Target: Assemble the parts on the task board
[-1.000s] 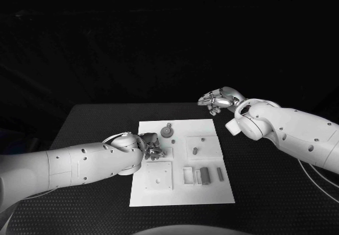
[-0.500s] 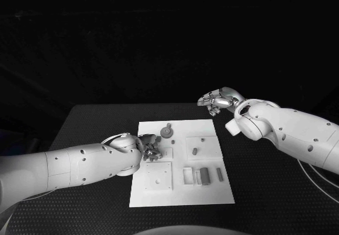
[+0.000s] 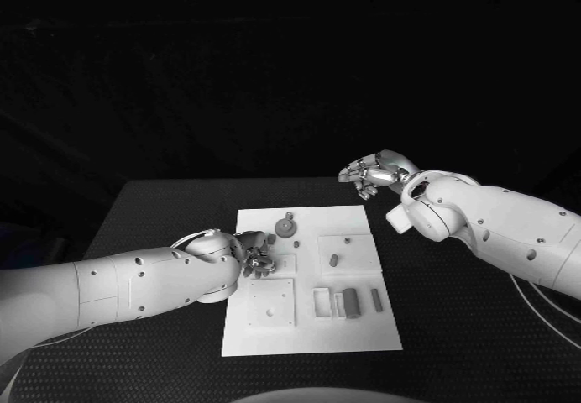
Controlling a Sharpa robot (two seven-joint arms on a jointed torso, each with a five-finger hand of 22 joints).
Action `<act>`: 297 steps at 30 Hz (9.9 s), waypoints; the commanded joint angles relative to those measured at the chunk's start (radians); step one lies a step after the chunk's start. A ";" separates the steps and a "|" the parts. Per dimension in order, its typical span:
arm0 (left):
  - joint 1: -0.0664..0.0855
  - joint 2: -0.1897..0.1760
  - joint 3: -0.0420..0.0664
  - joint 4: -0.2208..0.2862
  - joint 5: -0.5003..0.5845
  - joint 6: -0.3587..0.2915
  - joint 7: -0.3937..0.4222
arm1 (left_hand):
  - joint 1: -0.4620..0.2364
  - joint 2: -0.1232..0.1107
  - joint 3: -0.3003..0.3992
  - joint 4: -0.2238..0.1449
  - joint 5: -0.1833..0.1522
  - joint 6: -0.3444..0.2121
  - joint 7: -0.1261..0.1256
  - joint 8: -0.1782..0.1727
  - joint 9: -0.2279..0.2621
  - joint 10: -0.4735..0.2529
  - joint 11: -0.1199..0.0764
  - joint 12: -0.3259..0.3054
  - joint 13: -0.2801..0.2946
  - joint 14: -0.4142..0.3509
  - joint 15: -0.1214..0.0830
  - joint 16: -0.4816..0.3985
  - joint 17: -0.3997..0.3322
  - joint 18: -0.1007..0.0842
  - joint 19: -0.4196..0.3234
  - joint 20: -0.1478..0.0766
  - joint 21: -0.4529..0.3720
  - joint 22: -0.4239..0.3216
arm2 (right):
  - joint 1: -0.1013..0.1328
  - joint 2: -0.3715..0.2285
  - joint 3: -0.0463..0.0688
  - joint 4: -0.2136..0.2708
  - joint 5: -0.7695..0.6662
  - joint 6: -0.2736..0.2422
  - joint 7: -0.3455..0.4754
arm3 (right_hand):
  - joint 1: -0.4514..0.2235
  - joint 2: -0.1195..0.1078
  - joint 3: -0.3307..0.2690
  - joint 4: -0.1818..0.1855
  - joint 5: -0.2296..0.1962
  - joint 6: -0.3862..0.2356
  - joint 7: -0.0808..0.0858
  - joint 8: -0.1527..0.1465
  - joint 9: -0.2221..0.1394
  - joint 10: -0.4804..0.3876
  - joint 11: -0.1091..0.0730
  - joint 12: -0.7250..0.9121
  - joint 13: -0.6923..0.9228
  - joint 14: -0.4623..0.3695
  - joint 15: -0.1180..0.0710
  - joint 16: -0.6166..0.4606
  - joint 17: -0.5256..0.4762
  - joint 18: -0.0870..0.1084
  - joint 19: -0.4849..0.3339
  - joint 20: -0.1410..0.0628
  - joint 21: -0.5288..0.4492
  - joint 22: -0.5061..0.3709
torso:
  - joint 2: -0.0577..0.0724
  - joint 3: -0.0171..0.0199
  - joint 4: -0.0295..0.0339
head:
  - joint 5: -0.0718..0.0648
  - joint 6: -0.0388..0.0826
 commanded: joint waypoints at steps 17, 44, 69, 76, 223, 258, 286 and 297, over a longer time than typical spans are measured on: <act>0.018 -0.063 0.069 0.056 0.082 -0.080 0.056 | 0.029 -0.125 0.007 0.035 -0.130 -0.151 0.074 -0.105 -0.051 -0.076 0.035 -0.013 -0.009 -0.065 0.019 -0.014 -0.037 -0.015 -0.053 0.022 -0.039 0.011 | 0.000 -0.004 0.001 -0.007 0.001 0.009 0.005 | -0.008 0.001 -0.003 -0.001 -0.004 -0.001 0.008 -0.003 -0.002 0.003 -0.005 0.002 -0.003 -0.003 -0.005 -0.002 -0.001 0.012 -0.001 0.002 -0.007 0.010 | 0.000 0.0004 -0.0003 | -0.005 0.015; 0.068 -0.039 0.086 -0.046 -0.207 -0.213 0.347 | 0.236 -0.185 0.047 -0.006 -0.235 -0.279 0.130 -0.189 -0.152 -0.405 0.183 -0.140 -0.123 -0.314 0.167 -0.156 -0.136 -0.014 -0.268 0.157 -0.188 -0.070 | 0.000 0.000 0.000 -0.027 -0.005 0.011 0.006 | 0.001 -0.002 0.000 -0.004 -0.004 -0.004 0.009 -0.006 -0.003 0.003 -0.004 0.004 -0.005 -0.003 -0.004 -0.001 -0.002 0.012 0.000 0.000 -0.007 0.010 | 0.001 0.0015 -0.0004 | -0.007 0.020; 0.067 0.073 0.062 -0.210 -0.332 -0.056 0.333 | 0.234 -0.213 0.029 0.091 -0.301 -0.268 0.129 -0.171 -0.188 -0.409 0.198 -0.220 -0.320 -0.651 0.313 -0.450 -0.323 -0.015 -0.738 0.343 -0.186 -0.314 | 0.000 0.006 0.000 -0.028 -0.006 0.014 0.007 | 0.001 -0.002 -0.001 -0.003 -0.004 -0.005 0.009 -0.007 -0.003 0.003 -0.004 0.004 -0.006 -0.003 -0.004 0.000 -0.002 0.012 0.000 0.000 -0.007 0.011 | 0.004 -0.0014 -0.0035 | -0.010 0.018; 0.060 0.087 0.056 -0.242 -0.332 -0.024 0.315 | 0.216 -0.204 0.022 0.112 -0.304 -0.262 0.134 -0.168 -0.190 -0.398 0.202 -0.217 -0.327 -0.646 0.320 -0.452 -0.327 -0.015 -0.739 0.341 -0.182 -0.317 | 0.000 0.004 0.000 -0.025 -0.006 0.013 0.006 | 0.001 -0.002 -0.001 -0.002 -0.004 -0.005 0.009 -0.007 -0.003 0.003 -0.004 0.005 -0.006 -0.003 -0.004 0.000 -0.002 0.012 0.001 0.000 -0.007 0.011 | 0.004 -0.0014 -0.0029 | -0.010 0.017; 0.000 0.159 0.002 -0.382 -0.349 -0.041 0.392 | 0.248 -0.122 -0.012 0.085 -0.276 -0.279 0.132 -0.154 -0.211 -0.470 0.222 -0.220 -0.438 -0.686 0.334 -0.500 -0.351 -0.015 -0.811 0.351 -0.181 -0.307 | 0.000 0.000 0.000 -0.007 0.000 0.026 0.006 | -0.010 0.000 -0.004 0.000 -0.004 -0.004 0.010 -0.009 -0.003 0.001 -0.003 0.010 -0.012 -0.003 -0.003 0.001 -0.004 0.012 0.002 0.001 -0.008 0.012 | 0.001 -0.0008 -0.0007 | -0.032 -0.015; 0.003 0.114 0.058 -0.323 -0.303 -0.142 0.428 | 0.241 -0.142 -0.003 0.080 -0.273 -0.274 0.137 -0.154 -0.215 -0.468 0.227 -0.215 -0.441 -0.679 0.341 -0.503 -0.353 -0.015 -0.798 0.354 -0.181 -0.309 | 0.000 -0.002 0.000 -0.006 0.000 0.029 0.004 | -0.013 -0.001 -0.004 0.000 -0.004 -0.004 0.010 -0.009 -0.003 0.001 -0.003 0.011 -0.013 -0.003 -0.003 0.001 -0.004 0.012 0.002 0.001 -0.009 0.012 | 0.001 -0.0005 -0.0009 | -0.026 0.002; 0.058 -0.061 0.141 0.038 -0.134 -0.155 0.398 | 0.234 -0.153 0.004 0.090 -0.274 -0.267 0.139 -0.151 -0.217 -0.466 0.231 -0.212 -0.444 -0.677 0.345 -0.505 -0.354 -0.015 -0.797 0.358 -0.181 -0.308 | -0.011 0.027 -0.048 0.016 0.104 -0.012 -0.030 | -0.016 -0.004 -0.004 0.000 -0.004 -0.005 0.010 -0.010 -0.003 -0.002 -0.002 0.011 -0.016 -0.006 -0.003 0.001 -0.005 0.012 -0.001 0.002 -0.011 0.012 | -0.011 -0.0025 -0.0017 | -0.028 0.036; 0.058 -0.073 0.142 0.088 -0.079 -0.199 0.413 | 0.232 -0.159 0.007 0.094 -0.274 -0.267 0.142 -0.152 -0.219 -0.469 0.236 -0.212 -0.447 -0.678 0.352 -0.508 -0.356 -0.015 -0.793 0.362 -0.180 -0.307 | -0.019 0.010 -0.111 0.147 0.314 -0.066 -0.090 | -0.030 -0.017 -0.006 0.007 -0.004 -0.016 0.014 -0.017 -0.006 -0.011 0.001 0.011 -0.019 -0.013 0.001 -0.001 -0.005 0.012 -0.007 0.006 -0.015 0.012 | -0.023 -0.0051 -0.0036 | -0.031 0.045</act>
